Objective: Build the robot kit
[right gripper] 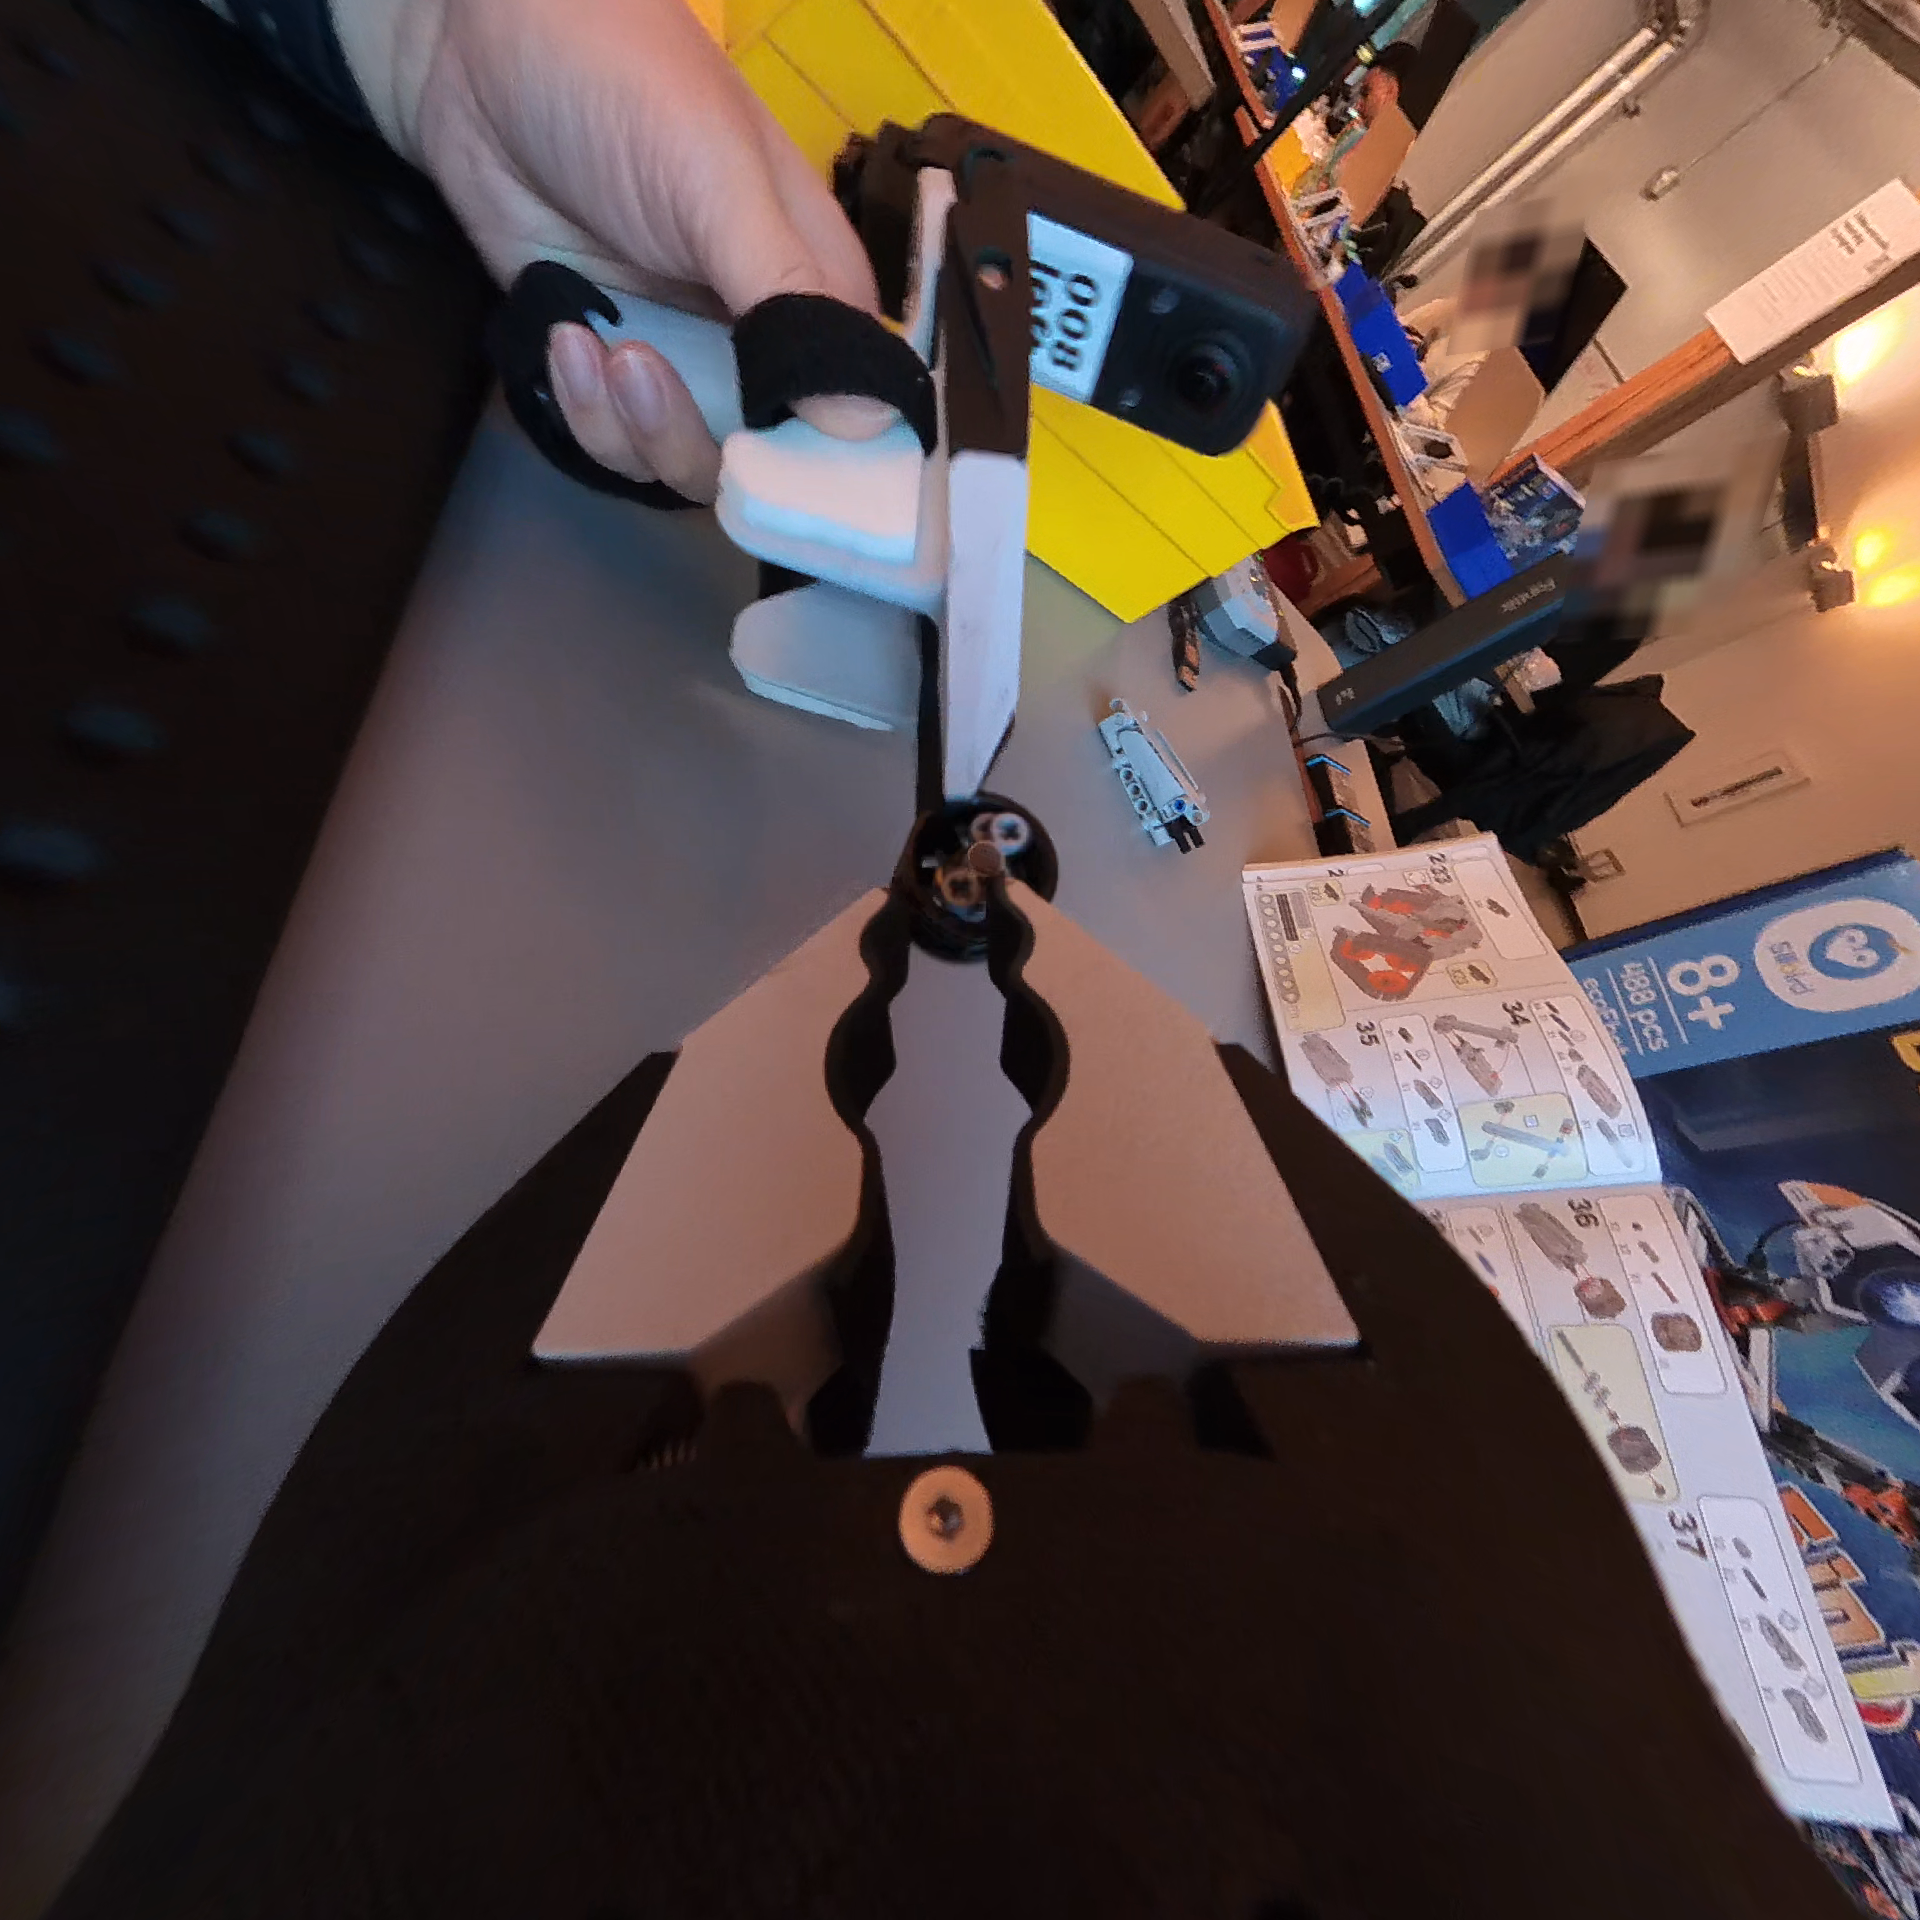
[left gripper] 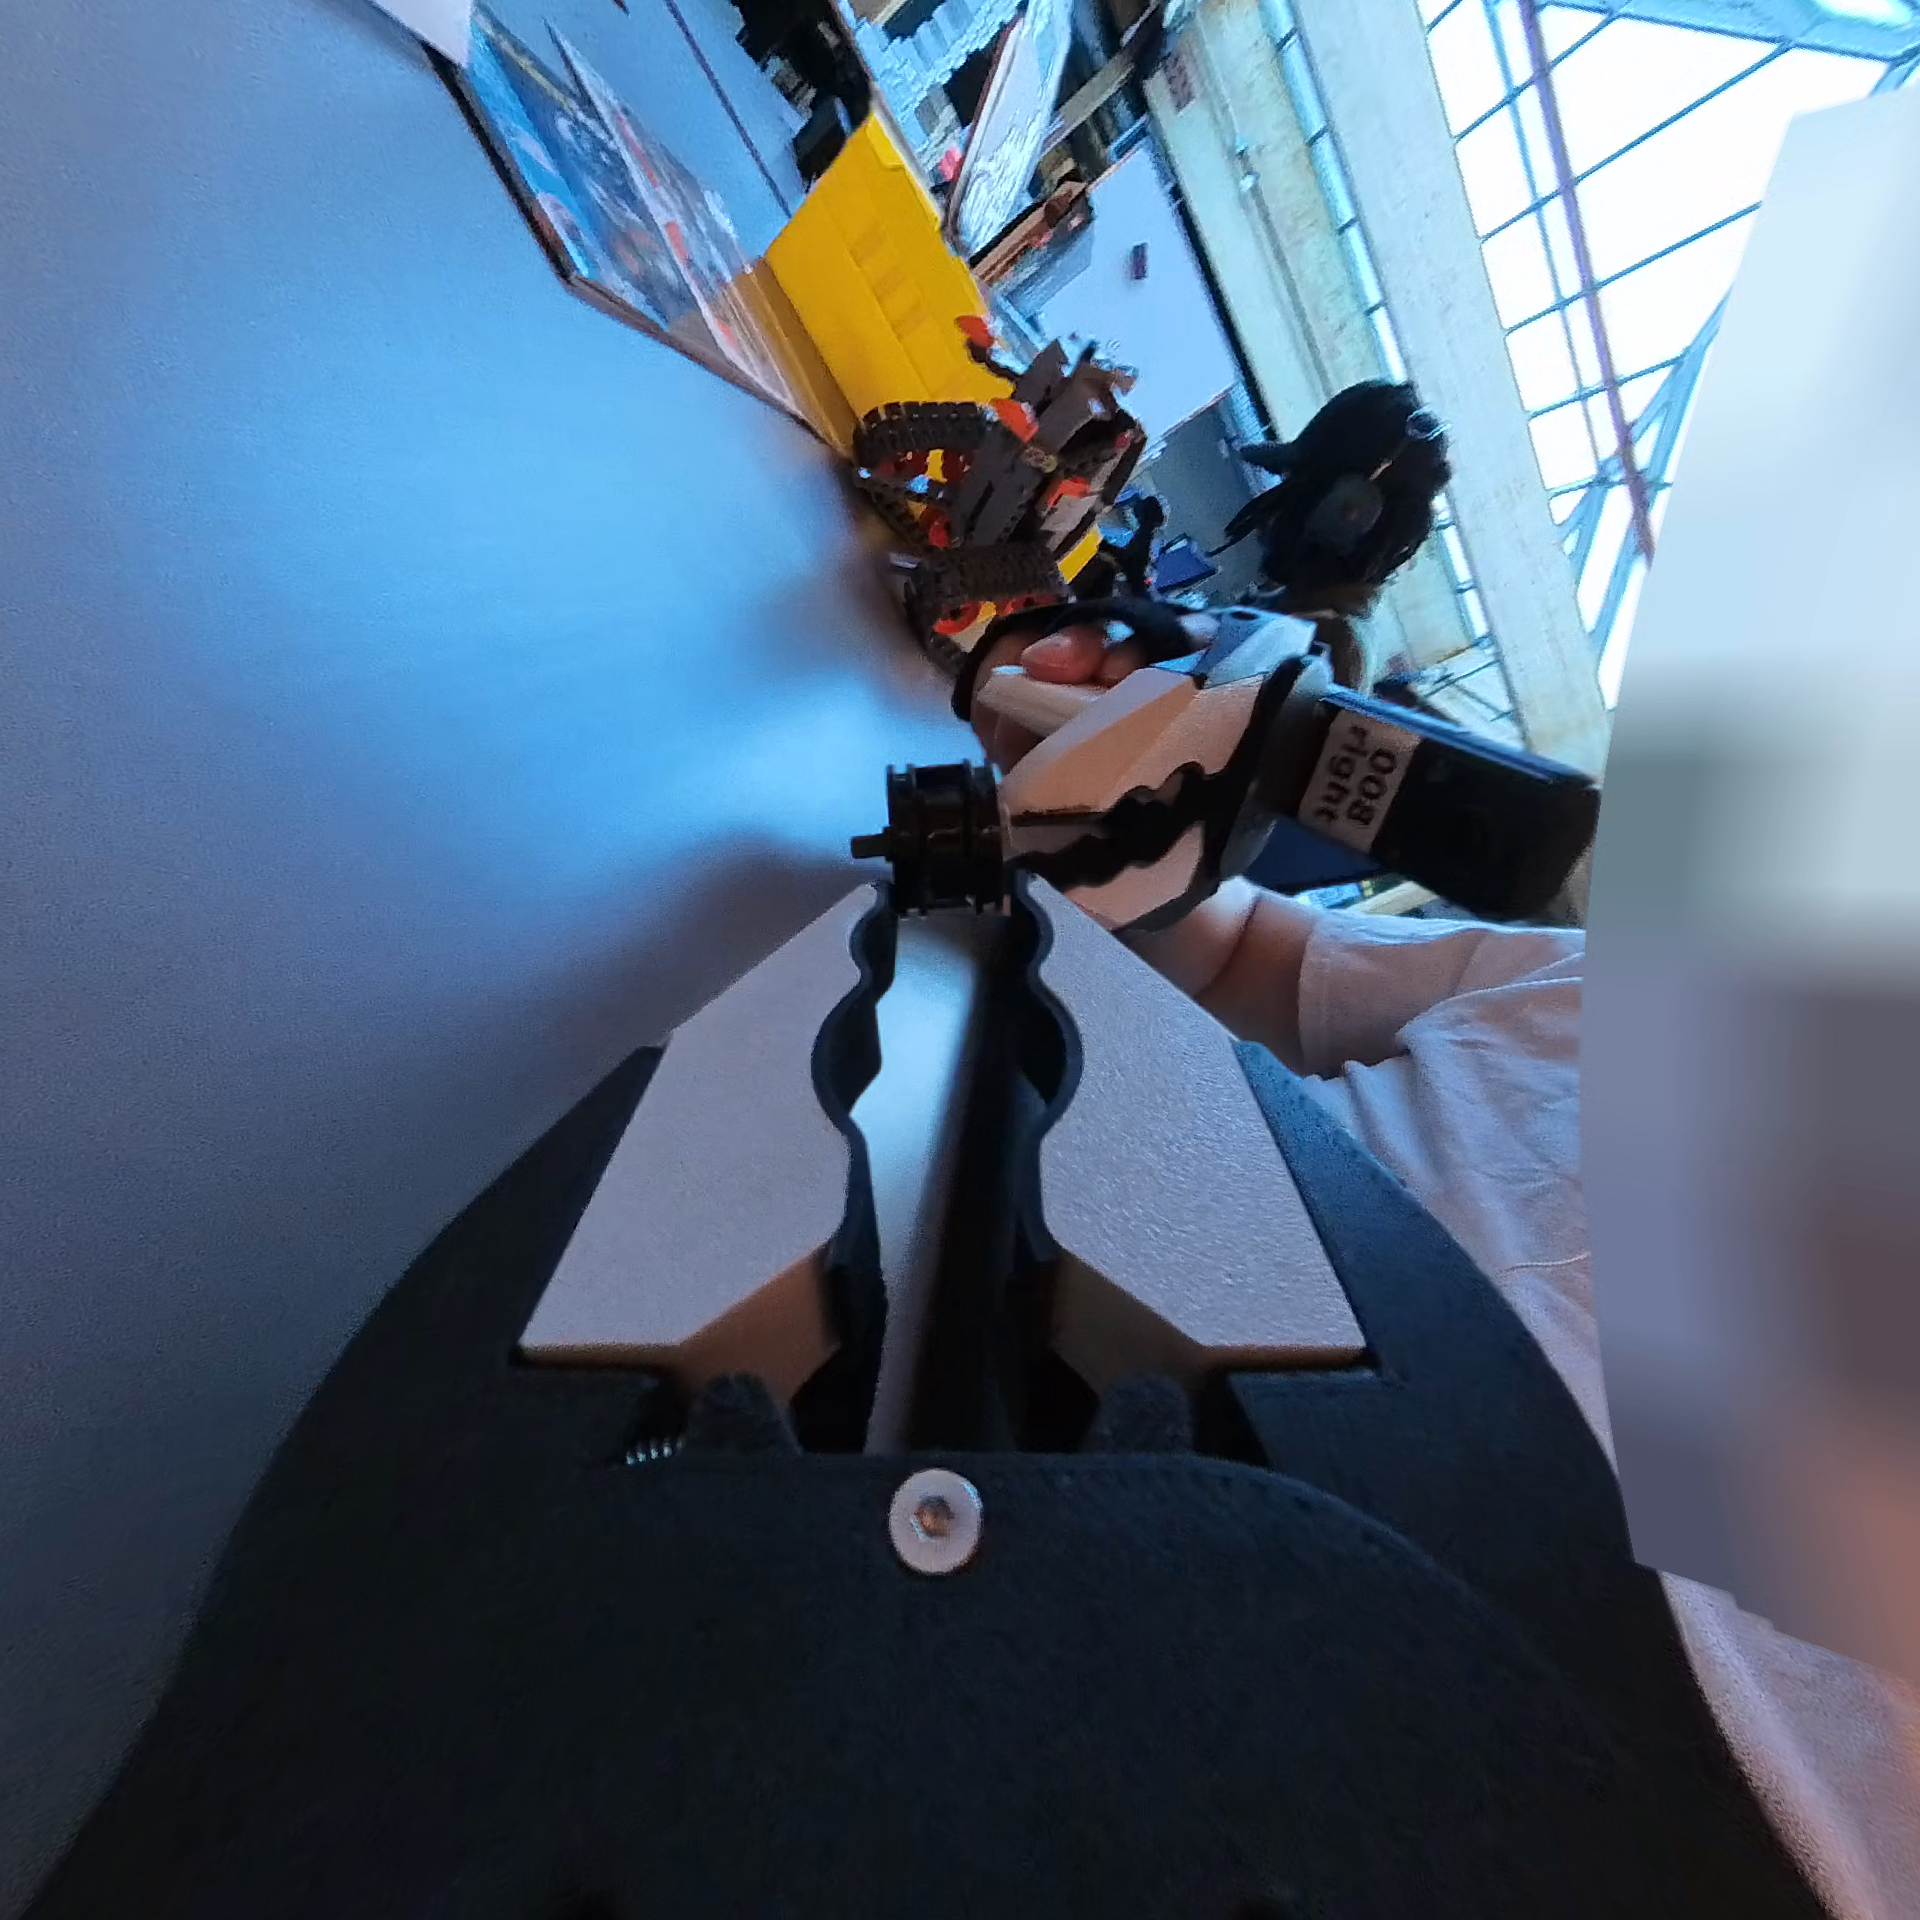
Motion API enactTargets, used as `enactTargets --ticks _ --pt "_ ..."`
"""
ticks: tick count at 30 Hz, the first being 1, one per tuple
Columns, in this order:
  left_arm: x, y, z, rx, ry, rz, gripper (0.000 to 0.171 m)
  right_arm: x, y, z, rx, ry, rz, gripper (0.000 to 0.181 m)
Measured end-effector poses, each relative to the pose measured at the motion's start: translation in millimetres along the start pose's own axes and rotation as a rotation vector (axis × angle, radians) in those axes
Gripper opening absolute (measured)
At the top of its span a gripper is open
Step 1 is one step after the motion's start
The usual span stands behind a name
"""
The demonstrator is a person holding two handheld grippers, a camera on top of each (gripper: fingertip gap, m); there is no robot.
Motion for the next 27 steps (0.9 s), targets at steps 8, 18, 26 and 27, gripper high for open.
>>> enactTargets --ticks 8,18,26,27 --pt "-2 -11 1 0.029 -0.018 -0.053 0.007 -6 -6 5 0.053 0.004 0.072 0.001" --pt "-7 -14 2 0.130 -0.063 0.094 0.003 -3 -11 4 0.130 0.122 0.221 0.006" --pt "7 8 -7 0.061 0.043 0.197 0.003 -7 25 -14 0.053 0.241 0.522 0.025" --pt "9 12 -8 0.052 0.059 0.218 0.003 -7 27 -13 0.050 0.246 0.544 0.025"
Point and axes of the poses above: each gripper's, where its closed fingertips meet, z out along the fingers, x out of its top, y = z × x across the jaws, the point moved 2 cm from there along -z, back along the fingers, and after that the axes turned 14 degrees about -z, right-handed, at the moved point
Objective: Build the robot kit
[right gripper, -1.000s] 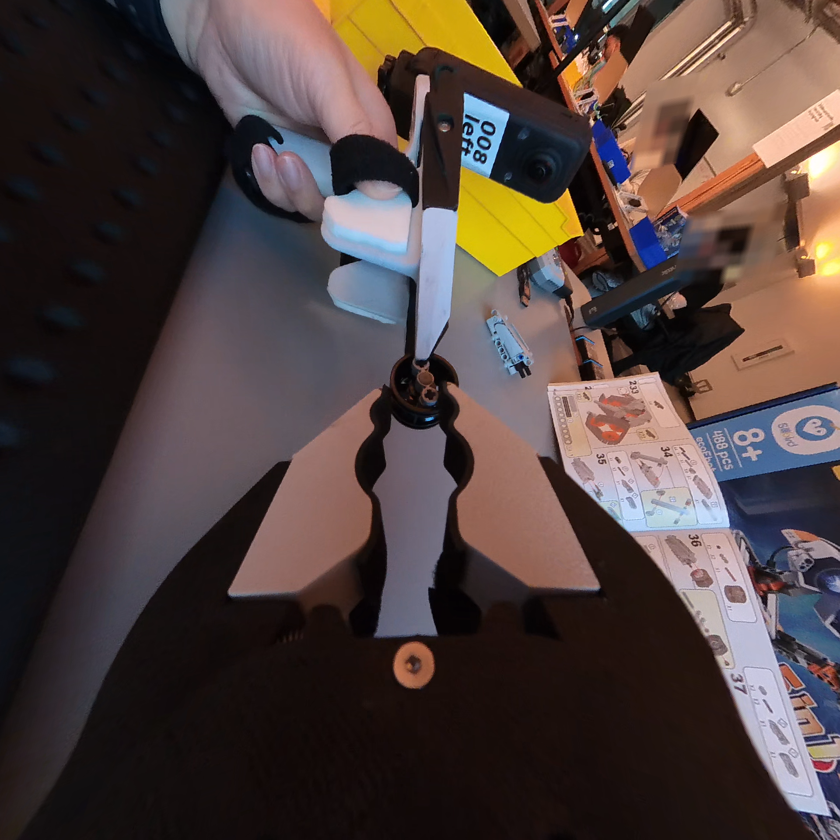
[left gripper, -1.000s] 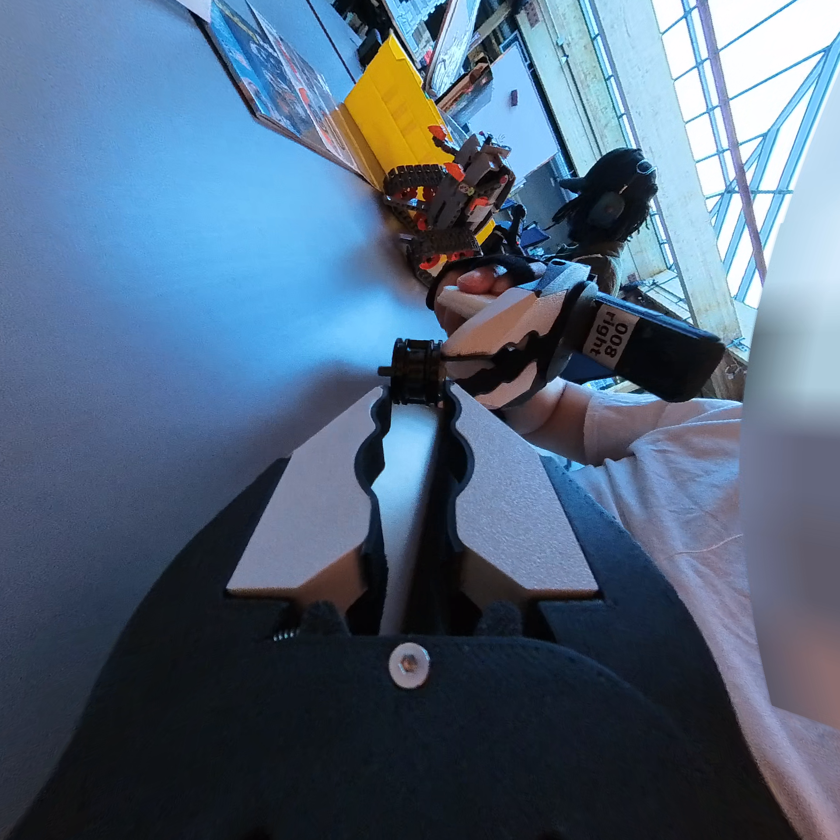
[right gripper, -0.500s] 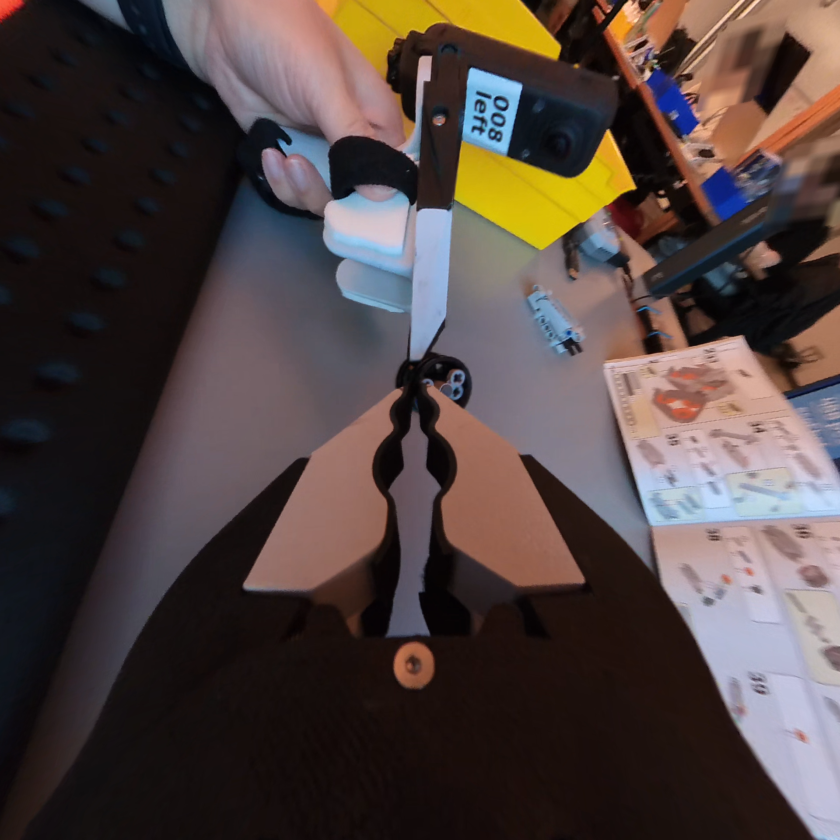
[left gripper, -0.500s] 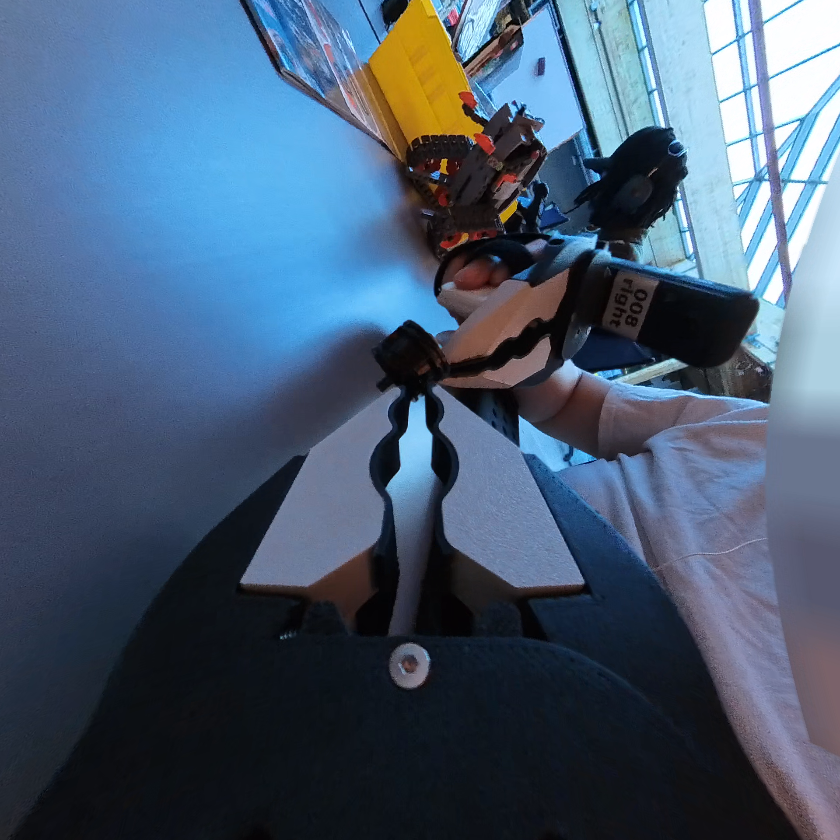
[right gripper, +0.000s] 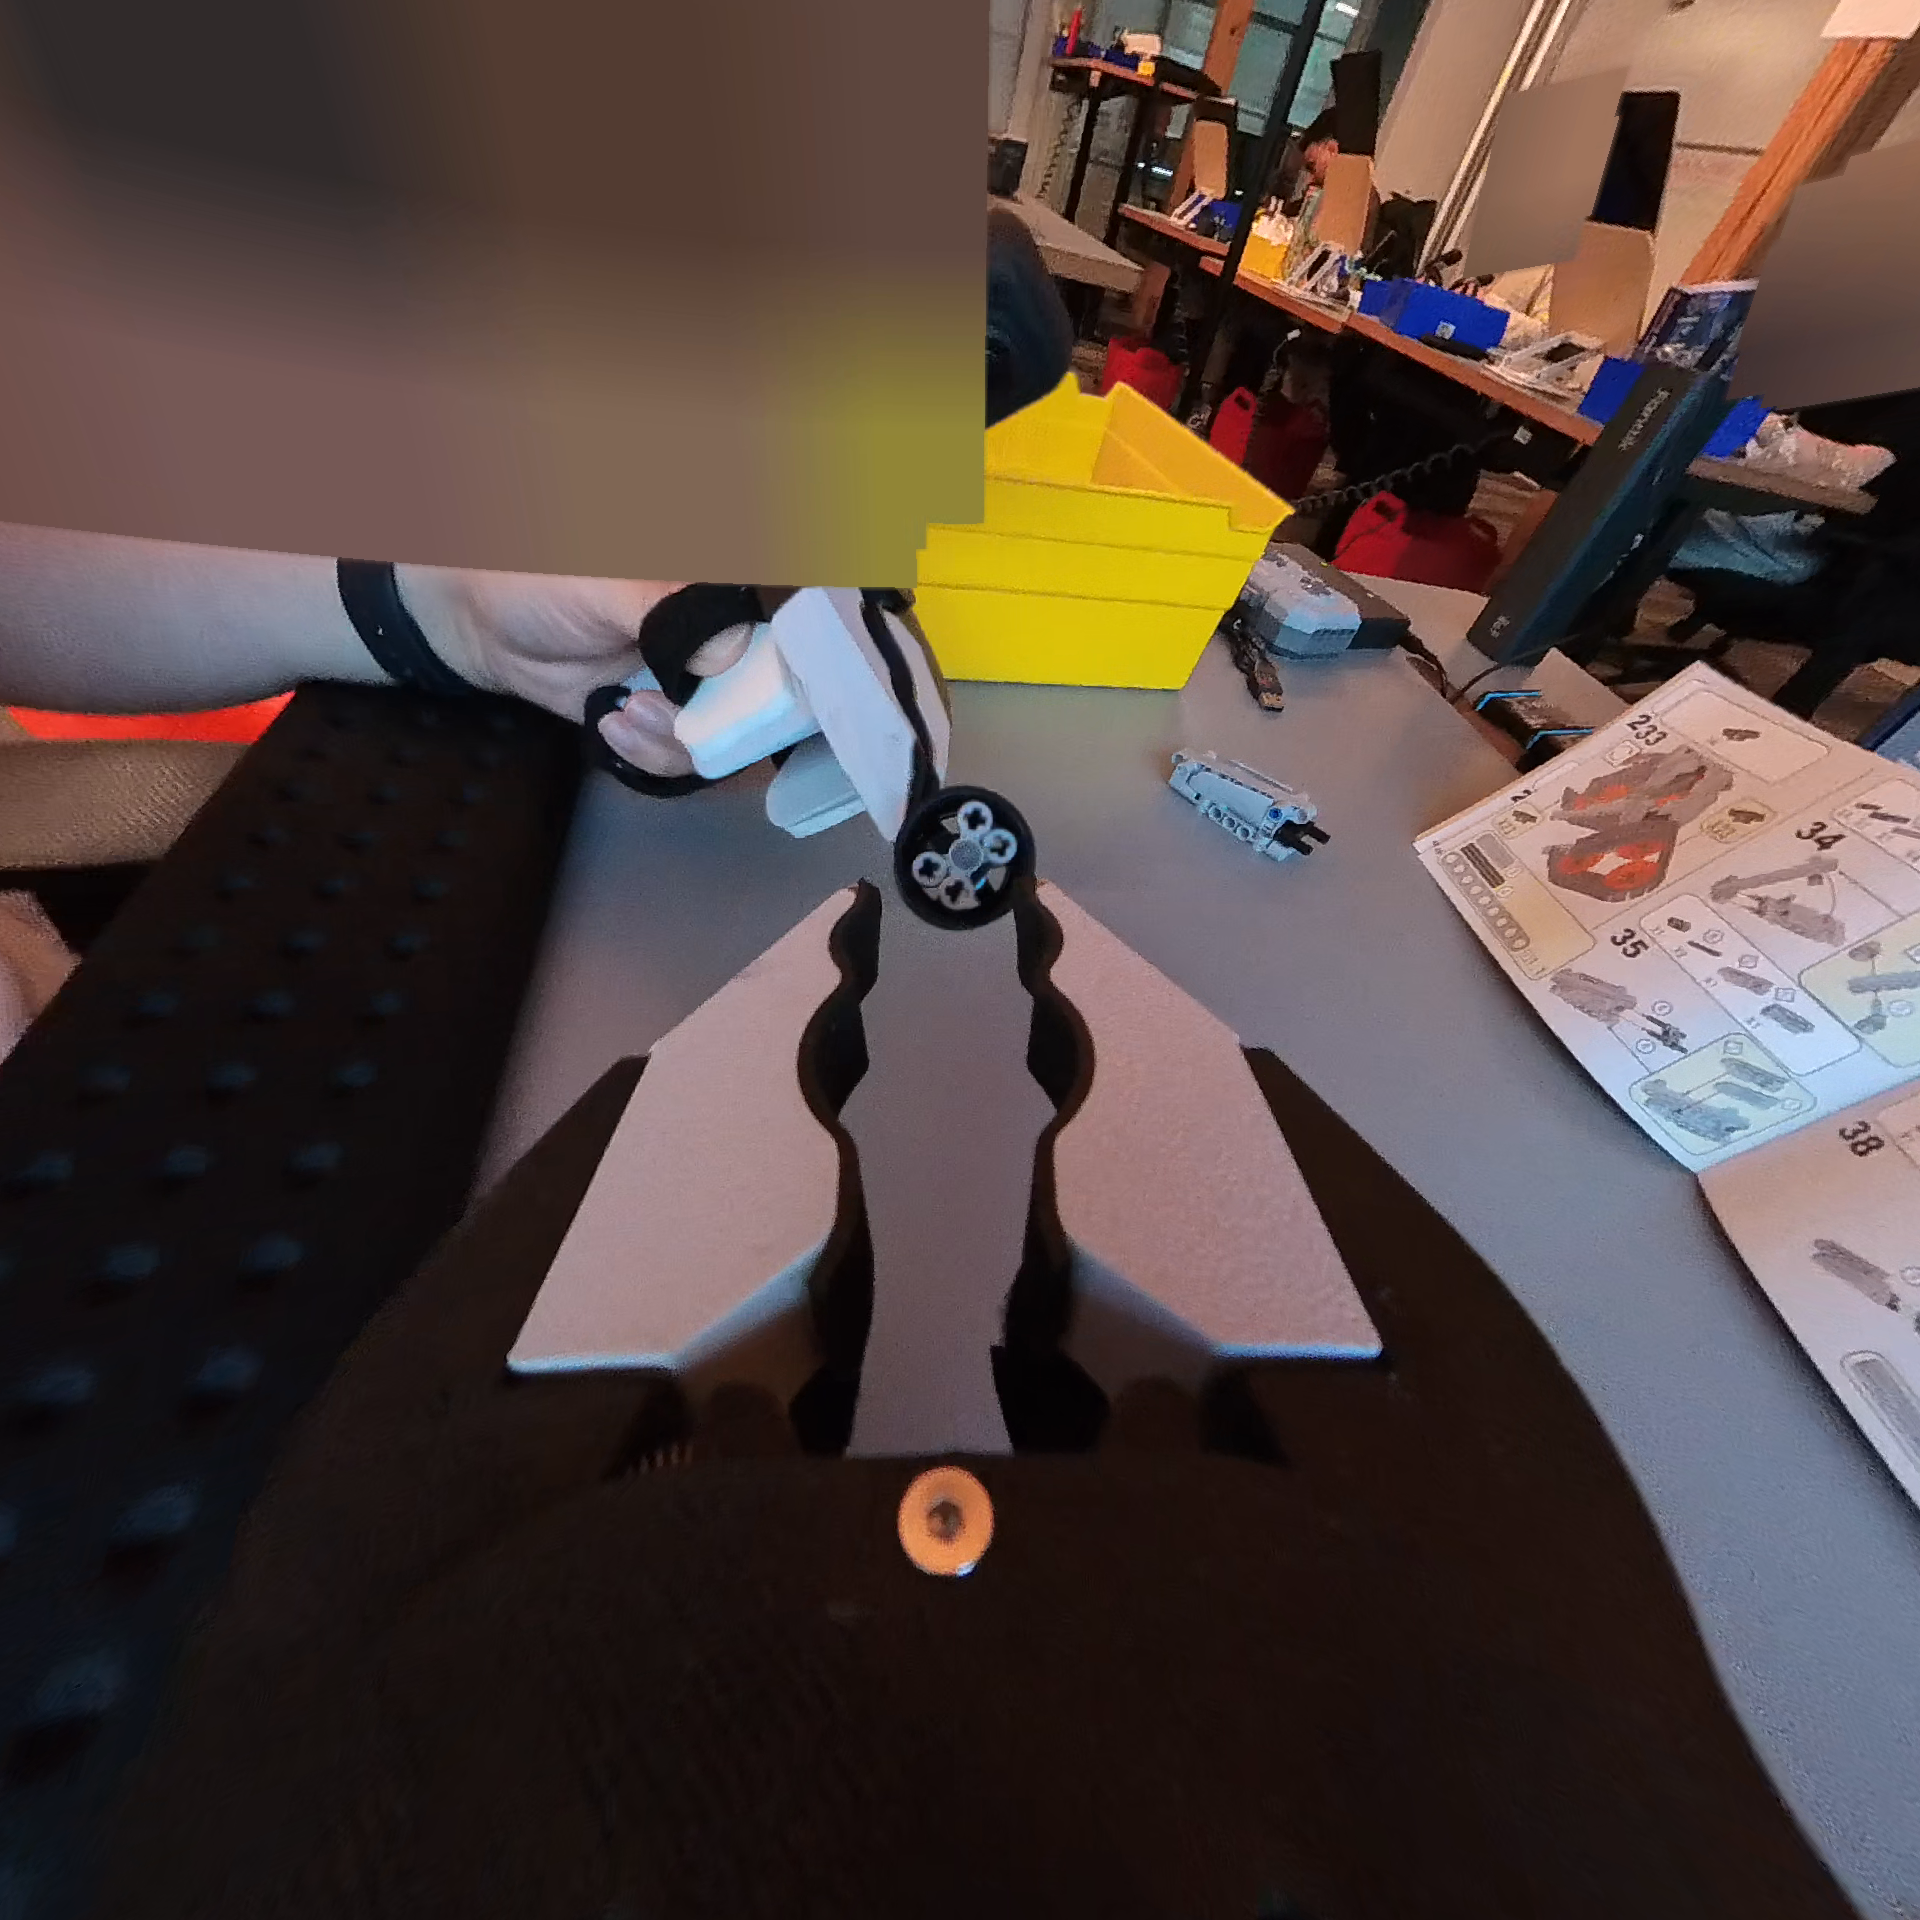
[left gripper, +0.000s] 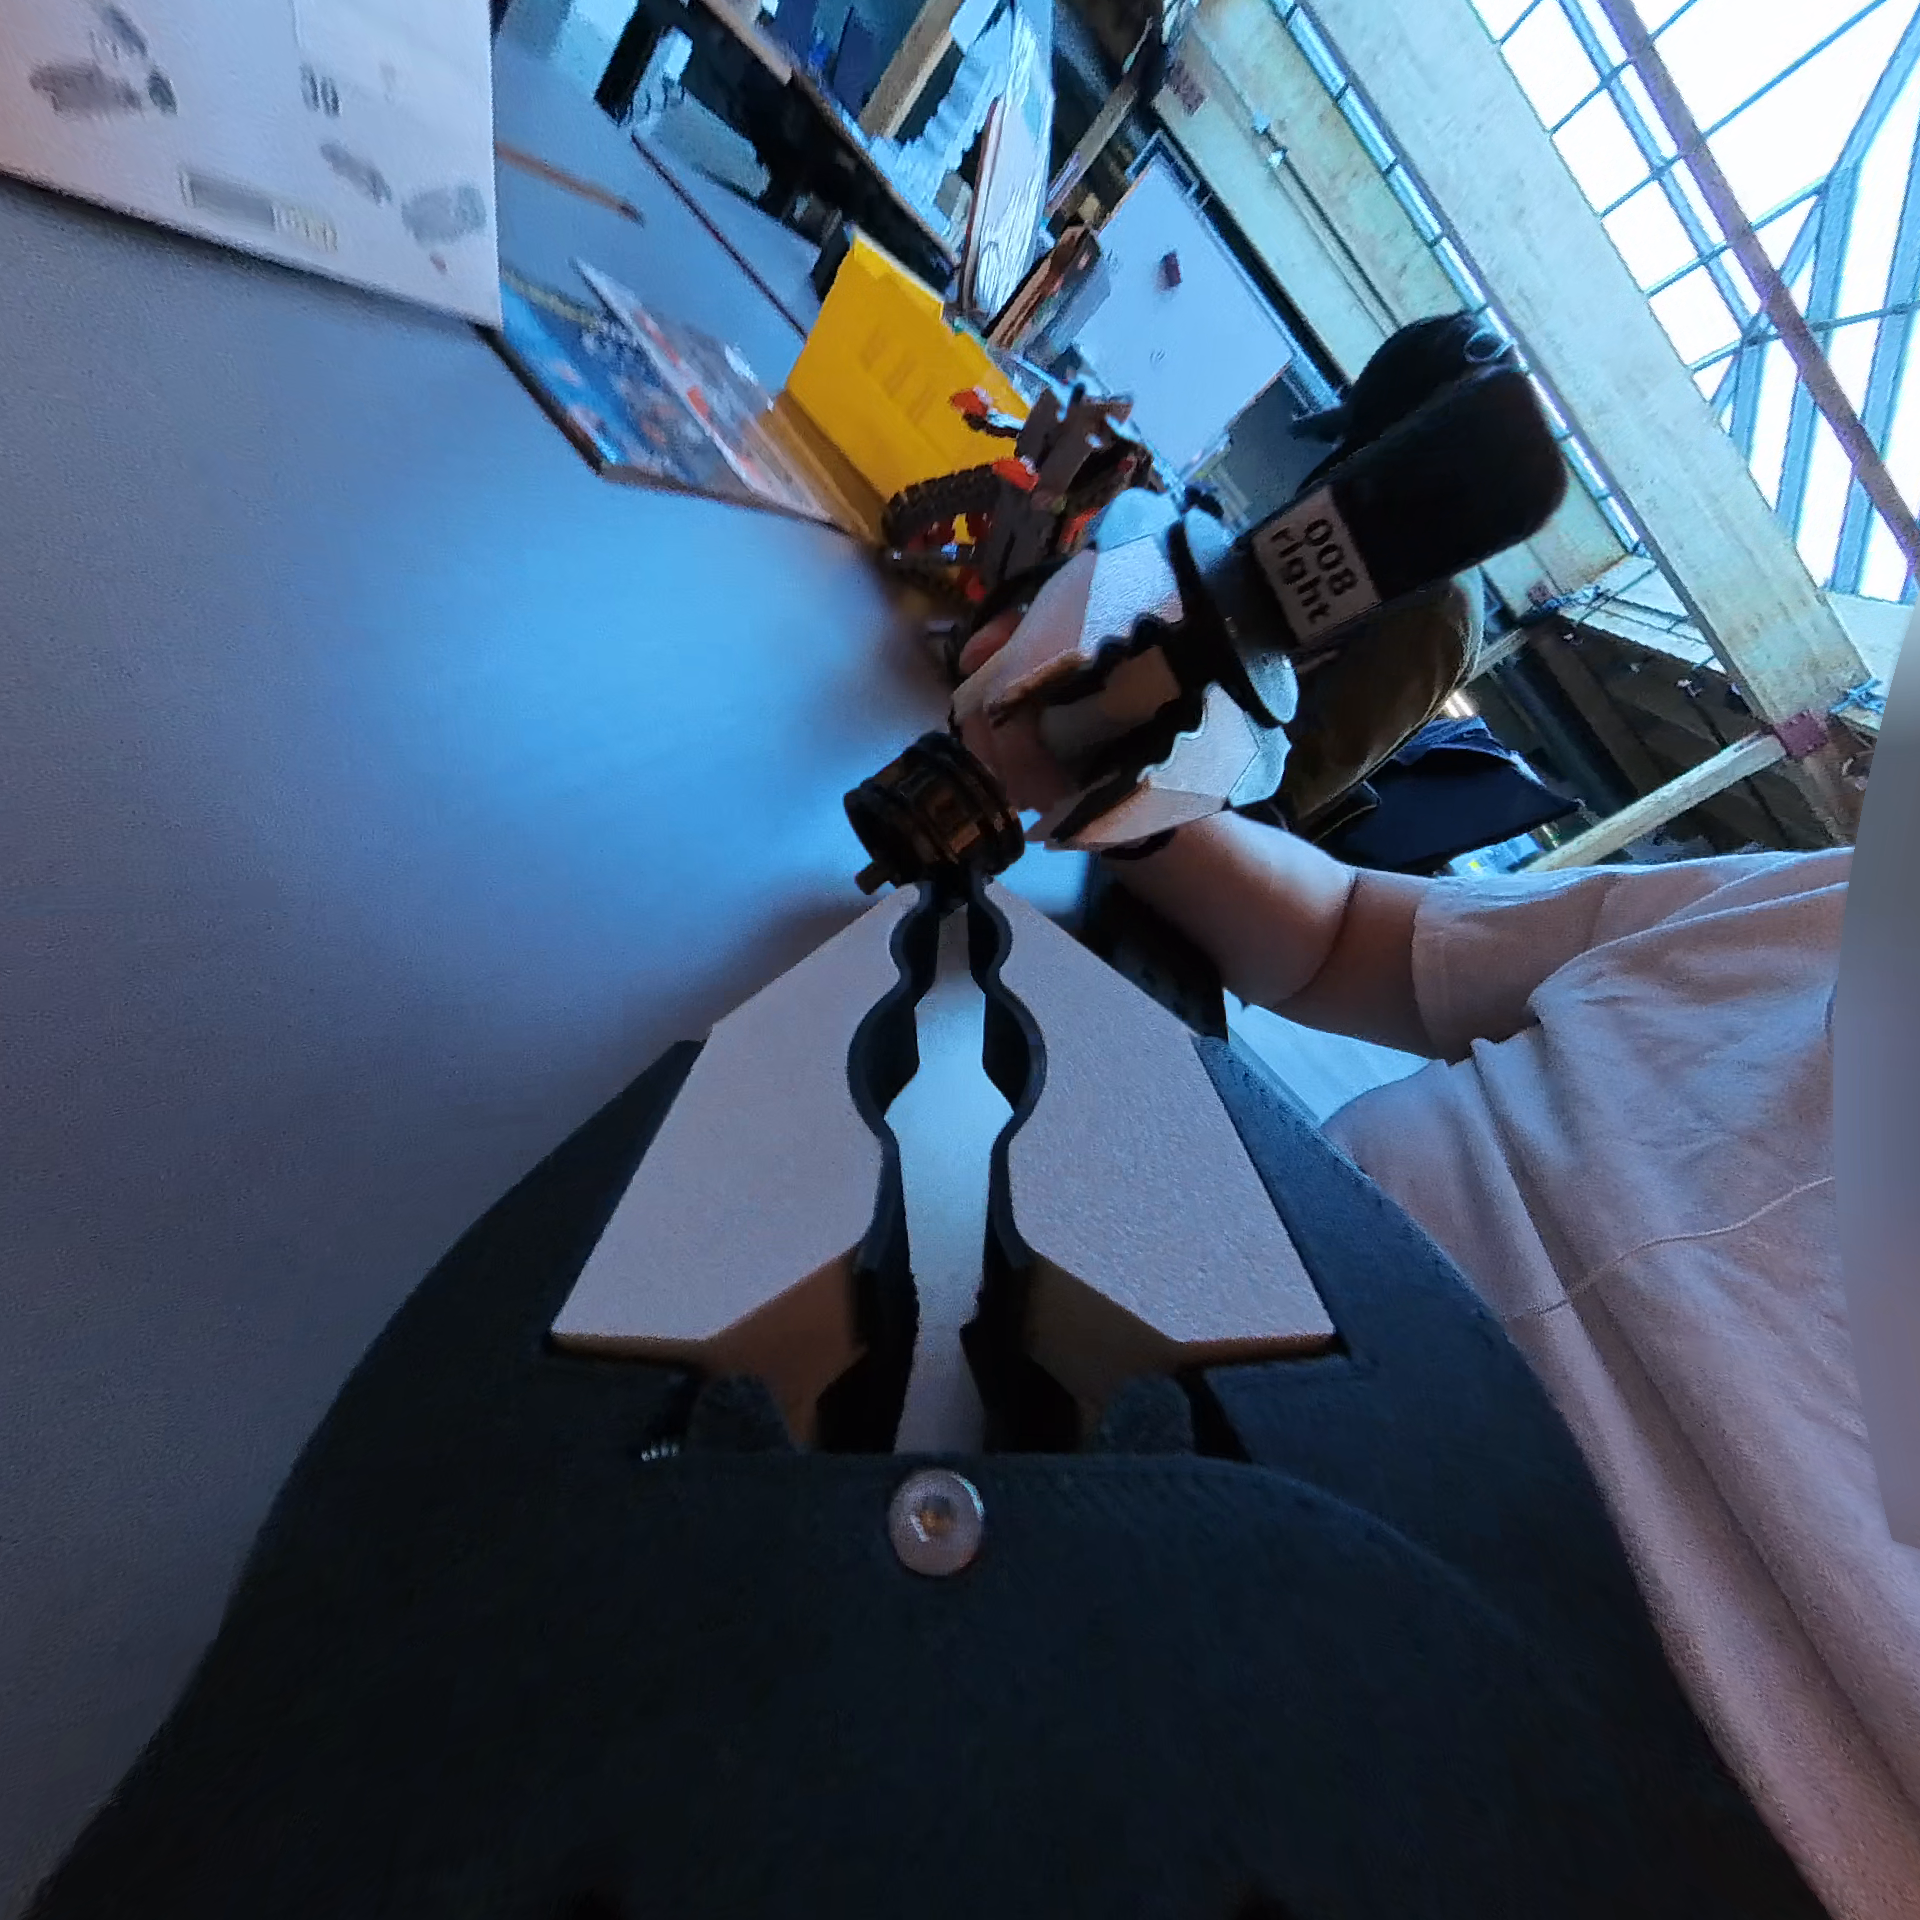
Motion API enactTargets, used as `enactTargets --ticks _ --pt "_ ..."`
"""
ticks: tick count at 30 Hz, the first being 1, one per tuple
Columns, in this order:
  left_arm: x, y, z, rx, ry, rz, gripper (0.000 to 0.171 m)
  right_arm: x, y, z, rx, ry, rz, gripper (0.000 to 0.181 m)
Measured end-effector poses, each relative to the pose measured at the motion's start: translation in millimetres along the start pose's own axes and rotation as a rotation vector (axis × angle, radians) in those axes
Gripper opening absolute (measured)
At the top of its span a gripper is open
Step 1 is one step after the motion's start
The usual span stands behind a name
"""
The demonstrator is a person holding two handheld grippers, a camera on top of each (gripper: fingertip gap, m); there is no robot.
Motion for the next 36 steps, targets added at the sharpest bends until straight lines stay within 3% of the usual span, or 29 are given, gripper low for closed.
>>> enactTargets --ticks 9,18,21,23,28,30,36 --pt "1 8 2 -0.010 0.011 0.067 0.003 -4 -11 6 0.026 -0.050 -0.067 0.020" --pt "-2 7 4 0.002 -0.012 0.076 0.003 5 -14 2 0.044 0.001 -0.076 0.014" --pt "-5 10 5 -0.005 -0.025 0.104 0.003 11 -3 -6 0.039 0.079 0.029 0.016" --pt "-7 17 5 -0.026 -0.037 0.146 0.003 9 3 -10 0.081 0.119 0.152 0.029" --pt "-20 35 8 -0.054 -0.098 0.343 0.003 10 -13 -14 0.400 0.237 0.494 0.037" --pt "-25 36 10 -0.034 -0.123 0.412 0.003 8 -22 -12 0.469 0.216 0.520 0.033" --pt "-34 39 12 -0.038 -0.159 0.478 0.003 7 -27 -10 0.483 0.196 0.526 0.028"
Point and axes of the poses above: each gripper's, where its closed fingertips meet, z out along the fingers, x out of its top, y = z × x across the jaws, the point moved 2 cm from there along -z, back along the fingers, and after that the axes turned 14 degrees about -z, right-handed, at the moved point
